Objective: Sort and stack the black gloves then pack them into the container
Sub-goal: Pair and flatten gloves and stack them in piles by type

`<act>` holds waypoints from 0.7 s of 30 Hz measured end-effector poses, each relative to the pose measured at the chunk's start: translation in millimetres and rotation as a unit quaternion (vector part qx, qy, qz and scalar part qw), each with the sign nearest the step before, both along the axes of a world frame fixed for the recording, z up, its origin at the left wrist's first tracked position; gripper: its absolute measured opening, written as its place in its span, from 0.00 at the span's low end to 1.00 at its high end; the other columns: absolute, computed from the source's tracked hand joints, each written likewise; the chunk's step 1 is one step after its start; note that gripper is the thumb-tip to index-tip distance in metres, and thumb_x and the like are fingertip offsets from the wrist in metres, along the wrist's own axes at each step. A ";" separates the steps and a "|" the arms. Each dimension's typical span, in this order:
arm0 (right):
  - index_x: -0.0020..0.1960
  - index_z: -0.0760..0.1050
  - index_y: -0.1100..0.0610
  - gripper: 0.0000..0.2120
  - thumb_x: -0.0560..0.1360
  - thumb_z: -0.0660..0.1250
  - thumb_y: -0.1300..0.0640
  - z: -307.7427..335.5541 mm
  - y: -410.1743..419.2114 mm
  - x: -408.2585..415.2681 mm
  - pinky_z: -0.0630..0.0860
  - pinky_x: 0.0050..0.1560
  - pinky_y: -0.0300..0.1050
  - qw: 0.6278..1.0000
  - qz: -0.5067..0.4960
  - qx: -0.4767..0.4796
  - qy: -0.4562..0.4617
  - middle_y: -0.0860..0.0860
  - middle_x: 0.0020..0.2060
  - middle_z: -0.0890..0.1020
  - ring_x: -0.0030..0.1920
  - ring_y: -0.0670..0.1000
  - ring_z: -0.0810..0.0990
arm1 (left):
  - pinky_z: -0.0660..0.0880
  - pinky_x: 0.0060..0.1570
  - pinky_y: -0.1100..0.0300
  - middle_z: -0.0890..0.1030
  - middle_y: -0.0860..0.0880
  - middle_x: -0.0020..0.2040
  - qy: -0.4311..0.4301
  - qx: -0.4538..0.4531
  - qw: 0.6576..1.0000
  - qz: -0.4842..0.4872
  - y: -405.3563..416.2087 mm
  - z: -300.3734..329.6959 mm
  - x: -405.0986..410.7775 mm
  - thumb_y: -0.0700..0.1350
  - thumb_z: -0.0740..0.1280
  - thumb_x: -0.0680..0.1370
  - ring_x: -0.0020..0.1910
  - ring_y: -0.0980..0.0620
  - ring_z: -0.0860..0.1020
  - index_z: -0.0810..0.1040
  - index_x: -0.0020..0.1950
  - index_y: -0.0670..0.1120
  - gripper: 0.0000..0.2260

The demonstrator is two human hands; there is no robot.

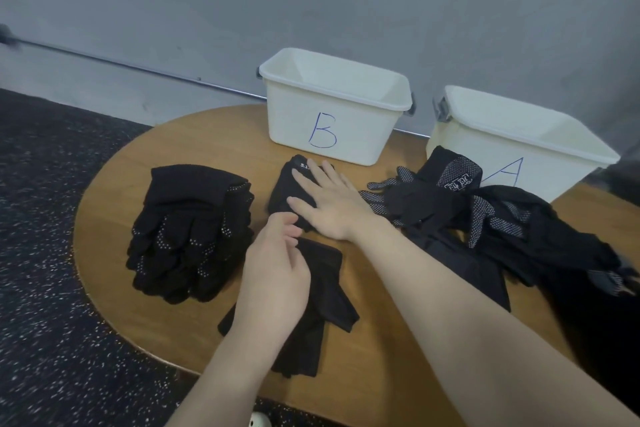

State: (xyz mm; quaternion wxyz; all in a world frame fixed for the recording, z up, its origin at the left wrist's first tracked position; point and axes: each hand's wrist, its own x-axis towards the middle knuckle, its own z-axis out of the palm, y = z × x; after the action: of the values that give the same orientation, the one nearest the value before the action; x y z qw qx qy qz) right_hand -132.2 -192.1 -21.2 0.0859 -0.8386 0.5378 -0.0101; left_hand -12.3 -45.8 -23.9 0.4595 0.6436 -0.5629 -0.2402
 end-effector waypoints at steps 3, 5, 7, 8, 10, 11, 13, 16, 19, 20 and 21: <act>0.84 0.45 0.43 0.31 0.84 0.44 0.35 8.8 8.5 -0.5 0.37 0.81 0.57 1.000 0.003 0.001 0.024 0.47 0.84 0.41 0.83 0.51 0.37 | 0.69 0.52 0.73 0.78 0.54 0.56 -0.012 0.001 1.000 -0.001 0.7 -1.6 -1.4 0.34 0.62 0.81 0.56 0.59 0.77 0.74 0.68 0.49 0.18; 0.84 0.47 0.45 0.30 0.85 0.45 0.37 19.1 19.9 -6.7 0.37 0.81 0.56 1.000 -0.002 0.003 -0.003 0.48 0.84 0.44 0.83 0.51 0.39 | 0.68 0.49 0.74 0.78 0.55 0.56 -0.023 -0.004 1.000 -0.001 -0.1 -2.6 -1.3 0.36 0.63 0.82 0.55 0.59 0.77 0.74 0.68 0.49 0.16; 0.84 0.54 0.48 0.28 0.86 0.49 0.40 29.4 38.5 -22.4 0.42 0.82 0.54 0.995 -0.023 -0.013 -0.092 0.49 0.84 0.50 0.83 0.49 0.44 | 0.69 0.51 0.72 0.78 0.54 0.56 -0.031 -0.006 0.999 -0.006 -1.2 -3.0 -1.7 0.37 0.63 0.82 0.55 0.58 0.76 0.74 0.68 0.49 0.16; 0.83 0.58 0.49 0.27 0.86 0.52 0.42 34.5 51.3 -33.6 0.45 0.82 0.51 0.989 -0.034 -0.032 -0.141 0.49 0.83 0.54 0.83 0.49 0.48 | 0.70 0.54 0.69 0.78 0.54 0.56 -0.035 -0.007 0.999 -0.011 -1.5 -3.2 -2.0 0.38 0.64 0.82 0.55 0.58 0.76 0.74 0.68 0.49 0.15; 0.79 0.67 0.52 0.24 0.85 0.60 0.47 43.4 83.9 -60.9 0.51 0.78 0.36 0.971 -0.058 -0.074 -0.218 0.49 0.80 0.64 0.80 0.45 0.58 | 0.73 0.56 0.64 0.78 0.54 0.56 -0.045 -0.006 0.999 -0.021 -1.1 -2.5 -1.9 0.39 0.64 0.82 0.56 0.57 0.77 0.74 0.68 0.48 0.15; 0.75 0.72 0.53 0.21 0.84 0.63 0.50 46.3 101.7 -77.3 0.53 0.73 0.28 0.962 -0.074 -0.090 -0.247 0.48 0.76 0.70 0.76 0.42 0.64 | 0.73 0.57 0.63 0.78 0.53 0.56 -0.049 -0.006 0.998 -0.024 -0.7 -2.1 -1.7 0.39 0.64 0.82 0.56 0.57 0.77 0.74 0.68 0.48 0.15; 0.67 0.79 0.54 0.14 0.82 0.67 0.54 48.6 137.2 -112.2 0.62 0.65 0.24 0.944 -0.123 -0.116 -0.282 0.44 0.66 0.78 0.65 0.35 0.72 | 0.74 0.57 0.62 0.78 0.53 0.57 -0.059 -0.006 0.998 -0.030 1.0 -0.5 -2.0 0.40 0.64 0.82 0.56 0.56 0.77 0.74 0.69 0.47 0.15; 0.58 0.82 0.54 0.07 0.81 0.70 0.57 35.9 180.1 -158.5 0.70 0.57 0.25 0.926 -0.206 -0.145 -0.280 0.42 0.54 0.83 0.56 0.31 0.76 | 0.74 0.57 0.61 0.79 0.51 0.57 -0.097 -0.026 0.994 -0.040 7.3 4.9 -3.7 0.40 0.65 0.82 0.57 0.53 0.78 0.75 0.68 0.45 0.14; 0.59 0.82 0.53 0.08 0.79 0.71 0.57 13.7 206.0 -181.9 0.72 0.60 0.31 0.926 -0.240 -0.157 -0.244 0.41 0.54 0.81 0.56 0.34 0.76 | 0.74 0.56 0.61 0.80 0.50 0.56 -0.139 -0.099 0.982 -0.076 18.0 18.3 -16.0 0.39 0.64 0.82 0.56 0.52 0.80 0.78 0.66 0.43 0.13; 0.60 0.81 0.52 0.10 0.79 0.71 0.57 7.7 211.2 -184.4 0.71 0.64 0.33 0.931 -0.239 -0.154 -0.229 0.41 0.57 0.80 0.58 0.35 0.75 | 0.74 0.56 0.62 0.80 0.51 0.56 -0.148 -0.114 0.978 -0.096 22.6 23.0 -23.4 0.40 0.64 0.82 0.55 0.54 0.80 0.78 0.65 0.44 0.12; 0.63 0.80 0.52 0.12 0.79 0.71 0.56 3.3 214.9 -185.9 0.67 0.67 0.31 0.937 -0.236 -0.148 -0.212 0.41 0.61 0.78 0.61 0.36 0.73 | 0.74 0.55 0.62 0.80 0.52 0.55 -0.161 -0.123 0.972 -0.121 27.3 26.1 -32.0 0.42 0.63 0.82 0.54 0.55 0.80 0.79 0.64 0.45 0.12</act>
State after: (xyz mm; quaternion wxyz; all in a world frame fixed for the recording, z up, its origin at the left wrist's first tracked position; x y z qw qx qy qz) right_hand -318.2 22.8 -17.9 0.0683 -0.6689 0.6821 -0.2874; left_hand -44.3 -18.5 2.2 0.4057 0.5397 -0.7284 -0.1164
